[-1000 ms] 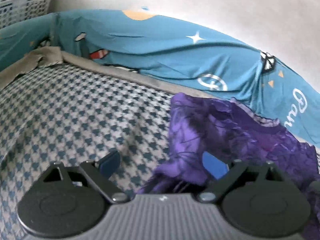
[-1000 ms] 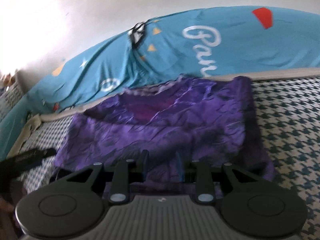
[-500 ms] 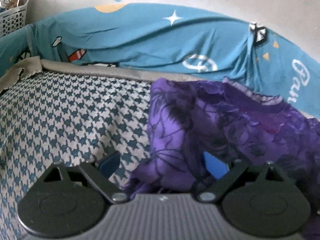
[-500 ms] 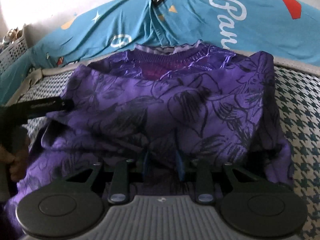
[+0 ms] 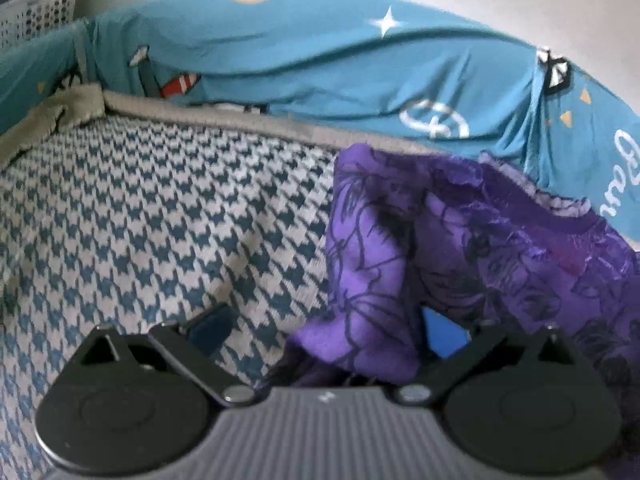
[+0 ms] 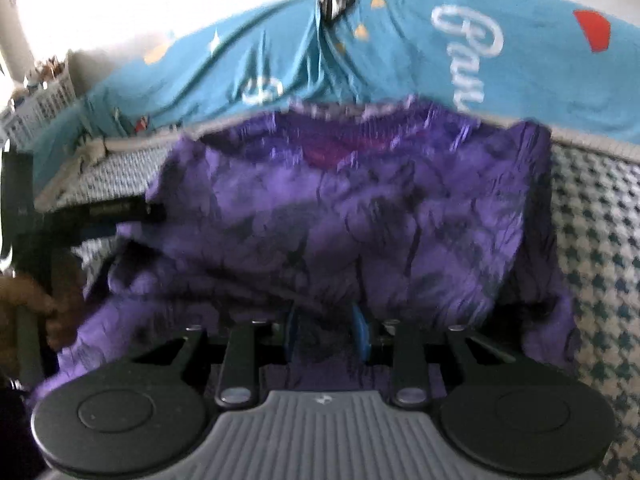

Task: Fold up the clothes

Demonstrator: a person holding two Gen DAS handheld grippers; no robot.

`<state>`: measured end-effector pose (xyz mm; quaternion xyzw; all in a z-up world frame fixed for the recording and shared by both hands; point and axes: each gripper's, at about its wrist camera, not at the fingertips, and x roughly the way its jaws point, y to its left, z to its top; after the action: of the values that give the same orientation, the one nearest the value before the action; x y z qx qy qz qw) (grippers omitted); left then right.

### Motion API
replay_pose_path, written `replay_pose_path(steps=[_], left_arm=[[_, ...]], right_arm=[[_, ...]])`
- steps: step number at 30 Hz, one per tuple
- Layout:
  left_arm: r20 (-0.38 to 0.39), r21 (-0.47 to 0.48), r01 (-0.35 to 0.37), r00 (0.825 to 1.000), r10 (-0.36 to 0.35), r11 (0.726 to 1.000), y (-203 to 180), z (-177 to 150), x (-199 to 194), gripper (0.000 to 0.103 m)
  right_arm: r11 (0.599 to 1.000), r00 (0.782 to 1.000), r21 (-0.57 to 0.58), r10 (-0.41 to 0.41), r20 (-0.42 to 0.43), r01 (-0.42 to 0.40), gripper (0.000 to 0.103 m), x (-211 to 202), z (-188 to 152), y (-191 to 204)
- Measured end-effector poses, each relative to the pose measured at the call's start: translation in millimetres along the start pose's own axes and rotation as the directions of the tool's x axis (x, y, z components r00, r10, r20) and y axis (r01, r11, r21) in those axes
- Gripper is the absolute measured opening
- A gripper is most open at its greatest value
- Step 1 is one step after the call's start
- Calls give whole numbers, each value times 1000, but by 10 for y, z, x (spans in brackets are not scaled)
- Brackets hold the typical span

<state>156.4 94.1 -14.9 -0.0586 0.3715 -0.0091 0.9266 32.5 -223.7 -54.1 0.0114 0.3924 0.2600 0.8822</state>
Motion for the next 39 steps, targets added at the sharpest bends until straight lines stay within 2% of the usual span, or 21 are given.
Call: replay_pose_path(steps=[3, 6, 10, 14, 18, 21, 30, 34, 39], left_arm=[[30, 19, 23, 999, -23, 1000, -54, 29, -113, 101], [32, 48, 59, 998, -61, 997, -135, 15, -170, 101], [18, 101, 101, 994, -103, 990, -254, -48, -178, 101], [10, 150, 89, 996, -92, 985, -325, -133, -145, 102], [-16, 166, 67, 998, -65, 984, -336, -179, -87, 102], [-48, 184, 29, 999, -20, 983, -341, -197, -16, 102], [-86, 144, 21, 996, -8, 989, -260, -192, 41, 103], [-84, 150, 11, 996, 2, 989, -255, -200, 8, 103], [-72, 157, 8, 997, 4, 988, -276, -183, -92, 103]], right_arm=[[998, 998, 59, -23, 60, 19, 30, -52, 69, -83], [990, 992, 123, -79, 102, 66, 30, -43, 106, -151], [979, 986, 171, -127, 108, 107, 30, 24, 138, -220], [965, 981, 217, -170, 92, 147, 30, 103, 155, -303], [943, 979, 279, -199, 34, 182, 28, 175, 117, -435], [939, 979, 291, -199, 32, 182, 27, 174, 111, -453], [927, 980, 328, -199, 24, 181, 23, 170, 94, -507], [922, 979, 340, -203, 22, 183, 24, 165, 96, -511], [923, 975, 330, -219, 32, 196, 32, 123, 119, -425]])
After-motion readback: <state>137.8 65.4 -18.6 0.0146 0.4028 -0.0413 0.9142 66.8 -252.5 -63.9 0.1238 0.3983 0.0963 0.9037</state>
